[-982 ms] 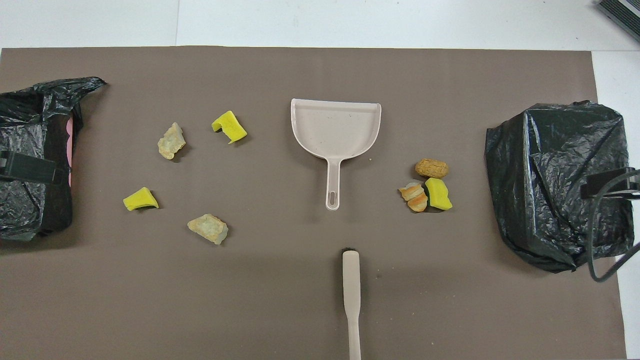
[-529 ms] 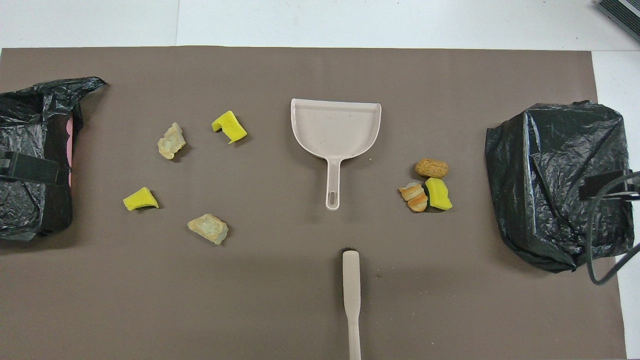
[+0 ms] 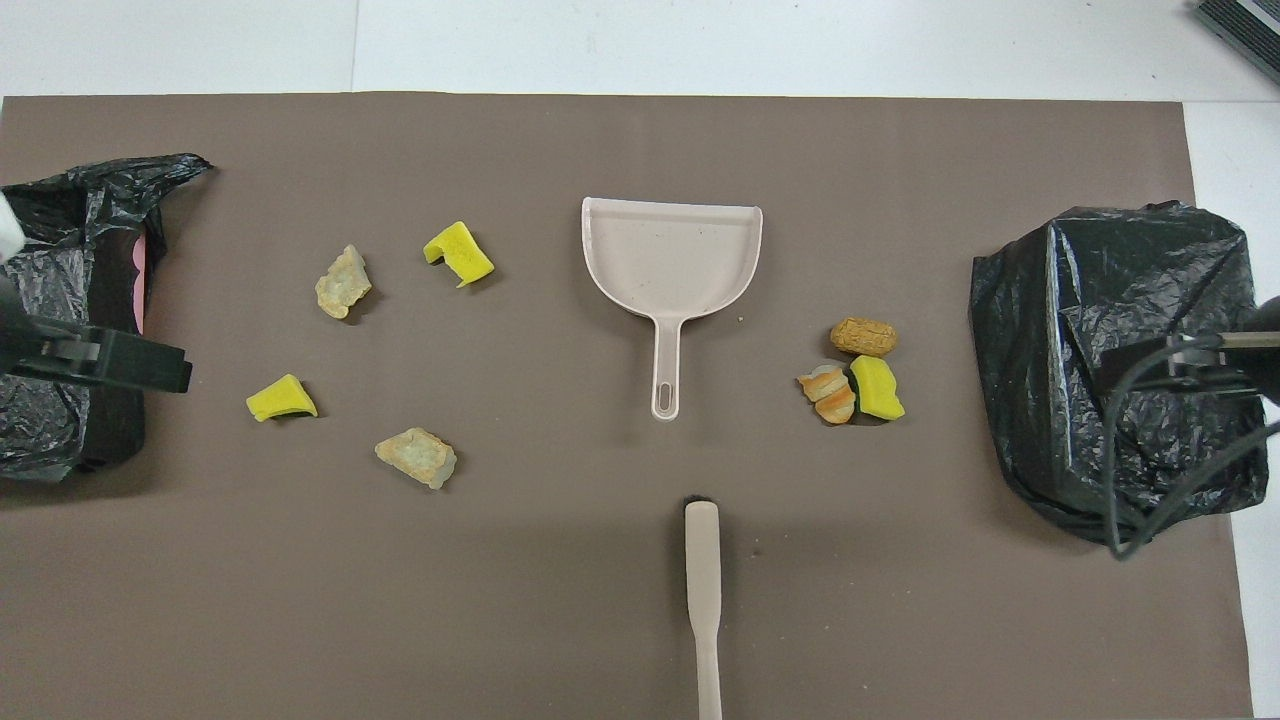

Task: Sweep and dump trash in bin

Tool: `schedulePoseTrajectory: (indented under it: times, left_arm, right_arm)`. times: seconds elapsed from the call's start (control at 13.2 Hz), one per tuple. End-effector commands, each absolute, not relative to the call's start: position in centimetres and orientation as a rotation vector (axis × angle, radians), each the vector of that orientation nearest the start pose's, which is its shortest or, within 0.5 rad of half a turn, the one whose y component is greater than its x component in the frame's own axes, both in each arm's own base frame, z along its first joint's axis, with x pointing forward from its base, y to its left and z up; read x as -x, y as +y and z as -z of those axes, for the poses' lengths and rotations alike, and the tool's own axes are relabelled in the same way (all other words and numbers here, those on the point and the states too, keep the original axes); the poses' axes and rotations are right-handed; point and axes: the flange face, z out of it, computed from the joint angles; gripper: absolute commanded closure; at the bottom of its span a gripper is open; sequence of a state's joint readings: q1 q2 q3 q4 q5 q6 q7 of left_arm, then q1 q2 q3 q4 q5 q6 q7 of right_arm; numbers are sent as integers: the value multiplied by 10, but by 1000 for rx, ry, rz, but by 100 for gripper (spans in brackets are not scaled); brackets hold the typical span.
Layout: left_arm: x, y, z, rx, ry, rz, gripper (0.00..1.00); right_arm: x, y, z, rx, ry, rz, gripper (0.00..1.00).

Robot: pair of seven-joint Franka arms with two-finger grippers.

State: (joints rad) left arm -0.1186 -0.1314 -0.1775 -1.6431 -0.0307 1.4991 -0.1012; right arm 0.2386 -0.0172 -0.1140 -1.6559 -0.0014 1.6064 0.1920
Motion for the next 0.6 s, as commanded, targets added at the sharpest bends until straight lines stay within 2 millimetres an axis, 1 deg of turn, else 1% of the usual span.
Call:
schedulePoseTrajectory:
  times: [0.0,0.08,0.15,0.23,0.3,0.45,0.53]
  left_arm:
    - [-427,-214,-616,3092,291,8,0]
    - [-410,-246,-597,3084,270,10,0]
    - [-394,-275,-579,3083,243,20,0]
    - [-378,-302,-562,3096,223,28,0]
    - [-364,-326,-546,3105,203,54,0]
    - [-330,-373,-507,3101,181,86,0]
    - [-314,-392,-489,3110,161,98,0]
  right_arm:
    - [-574,88,-555,3125,143,-102,0]
    - [-582,103,-535,3101,147,-157,0]
    - [-591,124,-513,3067,213,-217,0]
    - [-605,136,-496,3055,293,-219,0]
    - [-613,153,-482,3054,311,-201,0]
    - [-619,188,-454,3034,353,-195,0]
    - [-619,204,-442,3015,355,-203,0]
